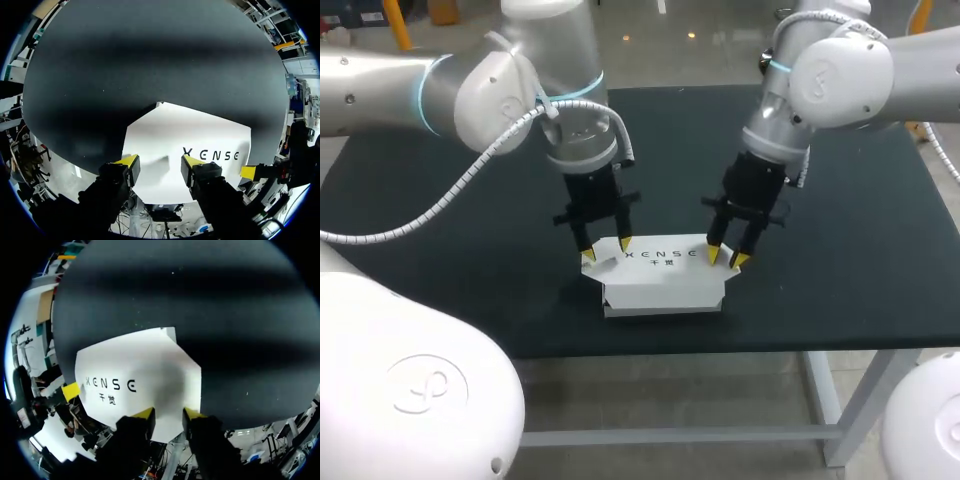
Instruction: Assemble the packaging by folding the flat box into shape, placing the metal phone stand inside, and closing the box properly
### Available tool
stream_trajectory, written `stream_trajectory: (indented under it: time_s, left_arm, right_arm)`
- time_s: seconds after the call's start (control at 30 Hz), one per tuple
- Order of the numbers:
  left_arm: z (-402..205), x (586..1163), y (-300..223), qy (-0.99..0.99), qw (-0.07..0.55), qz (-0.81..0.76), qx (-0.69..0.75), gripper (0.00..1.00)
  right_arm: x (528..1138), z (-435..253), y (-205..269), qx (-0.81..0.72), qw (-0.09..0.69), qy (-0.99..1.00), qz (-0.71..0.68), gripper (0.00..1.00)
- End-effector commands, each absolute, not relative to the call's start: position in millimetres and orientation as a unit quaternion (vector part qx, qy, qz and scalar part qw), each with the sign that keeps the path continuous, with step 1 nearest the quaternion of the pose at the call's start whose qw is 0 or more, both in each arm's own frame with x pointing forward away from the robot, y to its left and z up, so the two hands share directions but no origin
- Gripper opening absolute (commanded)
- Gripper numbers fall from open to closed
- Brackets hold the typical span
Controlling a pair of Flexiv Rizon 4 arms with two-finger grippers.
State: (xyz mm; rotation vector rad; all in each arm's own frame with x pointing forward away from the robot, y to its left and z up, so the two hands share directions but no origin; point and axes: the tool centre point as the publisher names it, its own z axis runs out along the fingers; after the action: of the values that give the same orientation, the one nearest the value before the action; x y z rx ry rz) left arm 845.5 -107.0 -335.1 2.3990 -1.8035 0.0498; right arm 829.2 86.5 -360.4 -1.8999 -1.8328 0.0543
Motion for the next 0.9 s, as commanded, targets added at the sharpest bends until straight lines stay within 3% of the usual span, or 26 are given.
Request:
stream_trajectory:
  time_s: [0.03, 0.17, 0.27, 0.6, 0.9]
  left_arm:
    - [-336, 839, -103, -0.608, 0.07, 0.024, 0.79, 0.56]
    - [-341, 837, -102, -0.618, 0.075, 0.029, 0.782, 0.58]
    - [-344, 836, -100, -0.623, 0.077, 0.035, 0.778, 0.72]
    - [-349, 830, -97, -0.632, 0.083, 0.047, 0.769, 0.61]
    - [-354, 828, -100, -0.643, 0.082, 0.054, 0.76, 0.61]
  right_arm:
    - [828, -361, 88, -0.697, 0.247, -0.673, 0.019, 0.4]
    - [827, -362, 88, -0.698, 0.248, -0.671, 0.016, 0.41]
    - [826, -364, 88, -0.7, 0.25, -0.669, 0.013, 0.41]
    - [826, -366, 88, -0.703, 0.254, -0.664, -0.001, 0.41]
    - [825, -369, 88, -0.703, 0.253, -0.665, -0.016, 0.41]
